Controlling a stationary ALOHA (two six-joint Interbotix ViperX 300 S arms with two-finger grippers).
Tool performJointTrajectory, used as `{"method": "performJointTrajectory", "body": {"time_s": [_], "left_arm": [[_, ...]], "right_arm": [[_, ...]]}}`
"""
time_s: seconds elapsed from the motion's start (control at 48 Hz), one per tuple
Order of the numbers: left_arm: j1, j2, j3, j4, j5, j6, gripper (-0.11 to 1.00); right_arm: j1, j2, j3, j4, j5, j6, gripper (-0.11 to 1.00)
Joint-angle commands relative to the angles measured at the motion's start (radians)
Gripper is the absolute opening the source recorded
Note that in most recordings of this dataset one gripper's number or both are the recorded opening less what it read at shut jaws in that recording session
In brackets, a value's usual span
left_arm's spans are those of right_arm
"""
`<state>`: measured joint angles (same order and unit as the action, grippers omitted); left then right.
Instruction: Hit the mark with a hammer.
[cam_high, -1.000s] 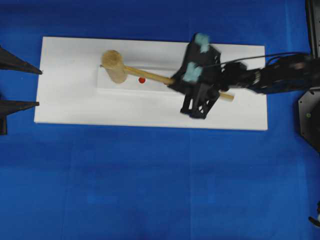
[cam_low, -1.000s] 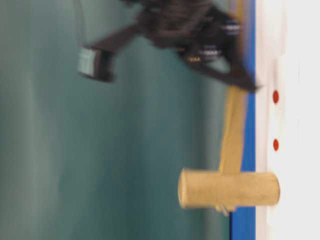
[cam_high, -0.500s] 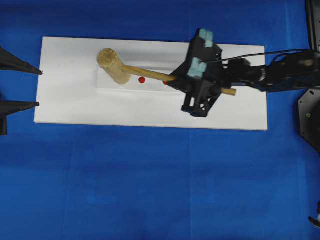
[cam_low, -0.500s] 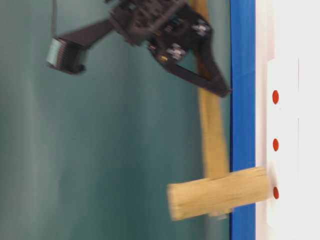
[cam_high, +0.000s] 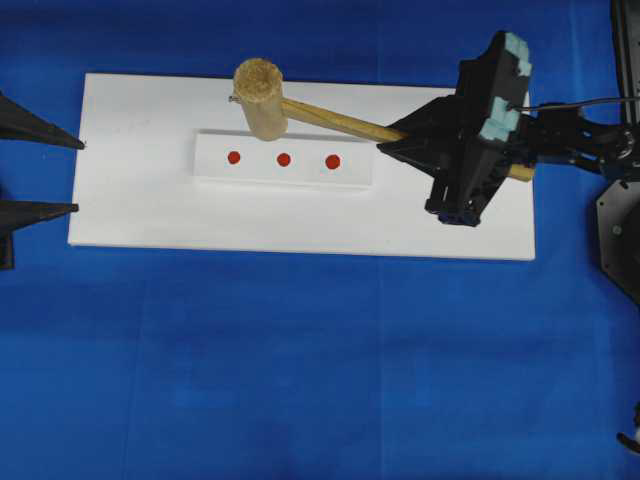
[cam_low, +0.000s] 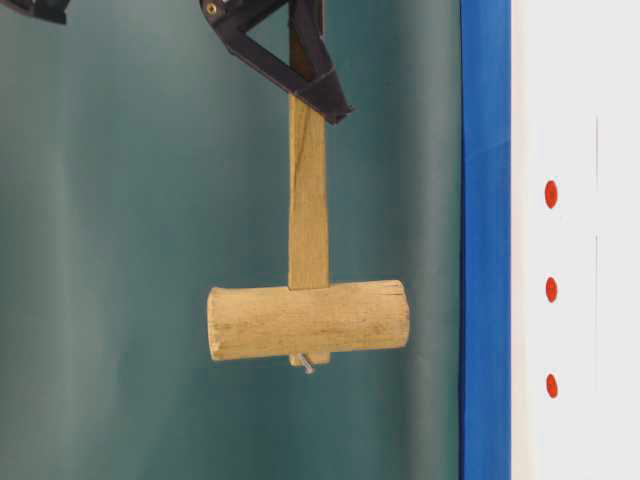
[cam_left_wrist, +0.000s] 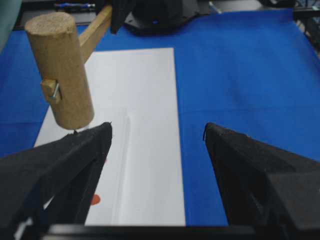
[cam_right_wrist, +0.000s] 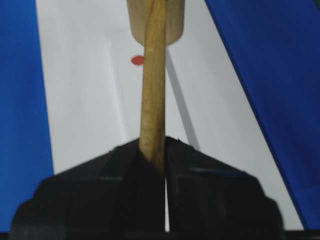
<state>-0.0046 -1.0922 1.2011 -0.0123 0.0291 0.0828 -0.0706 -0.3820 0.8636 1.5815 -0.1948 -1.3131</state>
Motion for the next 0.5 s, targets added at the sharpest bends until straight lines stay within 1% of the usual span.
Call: {"method": "performJointTrajectory", "body": {"time_s": [0.0, 0.125, 0.25, 0.396, 0.479], "left_arm": [[0.0, 0.006, -0.011, -0.002, -0.003, -0.002, 0.71], [0.0, 0.005, -0.011, -0.002, -0.003, -0.002, 0.71], [0.0, 0.005, -0.009, -0.002, -0.003, -0.002, 0.72], [0.0, 0.006, -0.009, 0.0, -0.003, -0.002, 0.72], [0.0, 0.005, -0.009, -0.002, -0.003, -0.002, 0.71]], "right_arm": [[0.003, -0.018, -0.012, -0.005, -0.006, -0.002, 0.03], [0.003, -0.006, -0.008, -0.003, -0.006, -0.002, 0.03], [0.008, 0.051, 0.017, 0.003, 0.005, 0.006, 0.03], [0.017, 0.196, 0.04, 0.069, 0.038, 0.014, 0.03], [0.023, 0.216, 0.038, 0.081, 0.046, 0.014, 0.03]]}}
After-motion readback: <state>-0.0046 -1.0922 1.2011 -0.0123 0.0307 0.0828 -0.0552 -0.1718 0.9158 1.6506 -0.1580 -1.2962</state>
